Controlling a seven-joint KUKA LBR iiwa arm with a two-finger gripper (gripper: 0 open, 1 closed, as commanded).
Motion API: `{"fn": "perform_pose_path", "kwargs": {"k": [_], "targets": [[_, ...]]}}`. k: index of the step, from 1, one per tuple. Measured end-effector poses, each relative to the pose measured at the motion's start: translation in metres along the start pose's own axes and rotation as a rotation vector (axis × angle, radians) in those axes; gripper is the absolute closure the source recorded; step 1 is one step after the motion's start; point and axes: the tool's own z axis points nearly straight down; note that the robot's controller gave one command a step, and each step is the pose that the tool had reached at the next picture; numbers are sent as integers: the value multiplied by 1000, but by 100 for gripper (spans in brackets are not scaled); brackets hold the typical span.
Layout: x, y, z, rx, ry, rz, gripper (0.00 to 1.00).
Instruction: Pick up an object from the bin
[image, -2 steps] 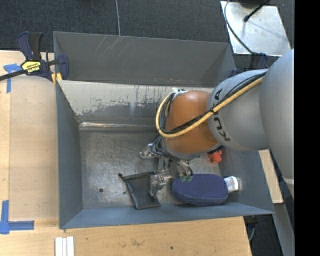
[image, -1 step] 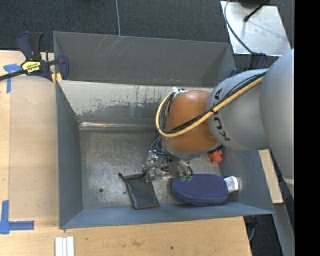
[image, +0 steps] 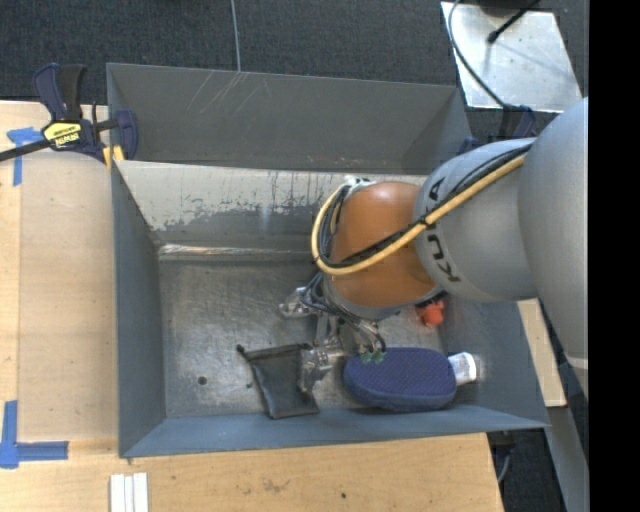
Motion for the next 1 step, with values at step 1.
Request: {"fn": "perform_pose_path", "kwargs": {"k": [1], "targets": [[-1, 0, -1, 0, -2, 0, 100]]}}
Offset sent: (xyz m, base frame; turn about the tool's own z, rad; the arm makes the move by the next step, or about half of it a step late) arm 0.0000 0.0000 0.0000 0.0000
